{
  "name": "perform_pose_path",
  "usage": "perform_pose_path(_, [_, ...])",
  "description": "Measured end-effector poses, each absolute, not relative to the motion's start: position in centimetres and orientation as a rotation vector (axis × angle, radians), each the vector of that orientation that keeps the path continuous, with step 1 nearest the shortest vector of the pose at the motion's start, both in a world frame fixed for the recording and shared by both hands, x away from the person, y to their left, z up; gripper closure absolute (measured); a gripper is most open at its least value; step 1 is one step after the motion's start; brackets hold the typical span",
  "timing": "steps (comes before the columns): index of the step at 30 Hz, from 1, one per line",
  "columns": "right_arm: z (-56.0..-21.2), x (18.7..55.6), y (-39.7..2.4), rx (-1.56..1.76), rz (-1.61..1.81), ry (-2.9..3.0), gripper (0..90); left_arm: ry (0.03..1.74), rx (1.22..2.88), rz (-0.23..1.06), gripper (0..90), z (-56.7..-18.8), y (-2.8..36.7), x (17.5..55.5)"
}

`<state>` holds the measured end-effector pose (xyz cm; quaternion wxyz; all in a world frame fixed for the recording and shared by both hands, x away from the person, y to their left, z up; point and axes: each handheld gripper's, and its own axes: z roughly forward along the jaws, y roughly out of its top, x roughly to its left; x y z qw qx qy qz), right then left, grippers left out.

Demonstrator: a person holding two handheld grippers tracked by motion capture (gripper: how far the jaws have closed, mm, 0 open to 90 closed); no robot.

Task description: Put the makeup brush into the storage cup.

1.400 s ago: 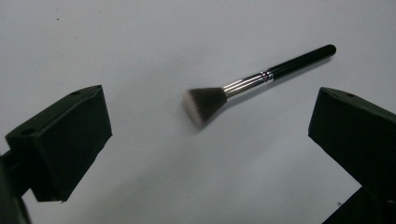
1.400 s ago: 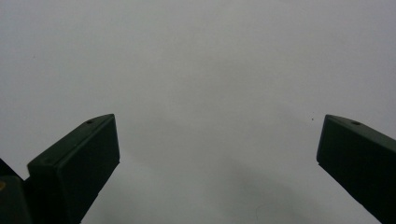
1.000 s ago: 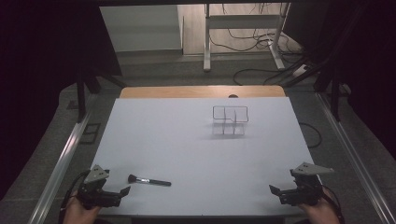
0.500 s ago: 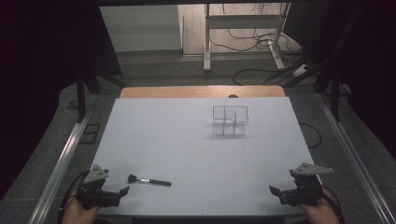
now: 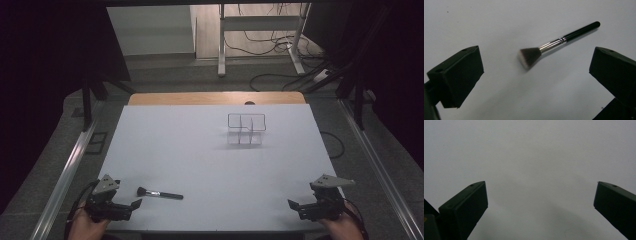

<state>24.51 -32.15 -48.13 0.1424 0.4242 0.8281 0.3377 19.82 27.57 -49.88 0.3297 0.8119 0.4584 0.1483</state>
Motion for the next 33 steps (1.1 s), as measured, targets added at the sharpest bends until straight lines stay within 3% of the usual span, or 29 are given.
perform_pose_path(33, [-48.1, 24.7, -32.1, 1.235, 0.988, 2.396, 0.0, 1.143, 2.185, 0.341, 0.0, -49.1, 26.4, 21.4])
